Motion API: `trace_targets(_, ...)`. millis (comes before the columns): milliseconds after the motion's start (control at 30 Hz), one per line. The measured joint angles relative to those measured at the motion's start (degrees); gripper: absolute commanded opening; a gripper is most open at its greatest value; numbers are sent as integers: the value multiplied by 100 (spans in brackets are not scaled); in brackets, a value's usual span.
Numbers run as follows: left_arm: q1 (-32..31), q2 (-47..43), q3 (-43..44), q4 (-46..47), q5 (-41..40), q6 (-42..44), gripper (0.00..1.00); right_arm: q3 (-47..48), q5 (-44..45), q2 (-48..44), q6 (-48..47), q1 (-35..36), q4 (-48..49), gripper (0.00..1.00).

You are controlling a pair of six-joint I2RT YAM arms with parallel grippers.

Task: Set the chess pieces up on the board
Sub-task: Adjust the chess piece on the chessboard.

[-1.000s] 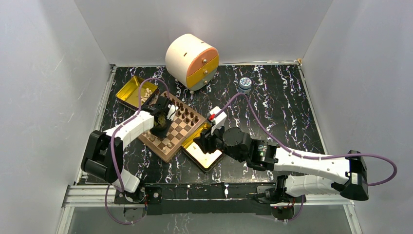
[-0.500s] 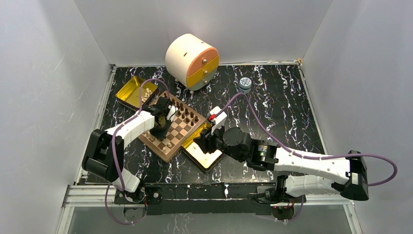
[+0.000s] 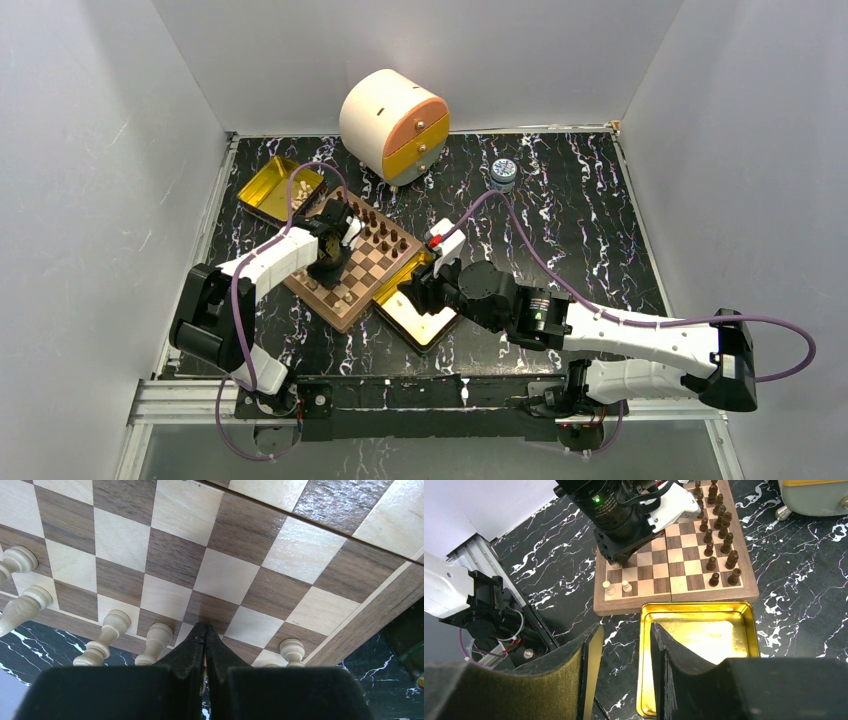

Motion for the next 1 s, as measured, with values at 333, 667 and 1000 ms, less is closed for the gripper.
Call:
trace_targets(333, 0, 9, 0, -66, -96, 15, 0, 0, 17, 0, -20, 0, 0, 49)
trace_targets(667, -4, 72, 35, -122, -146, 22, 0, 0, 20, -22, -20, 0, 0, 49)
trace_targets(1000, -4, 57, 424, 160, -94, -326, 4, 0, 20, -46, -15, 0, 26, 49)
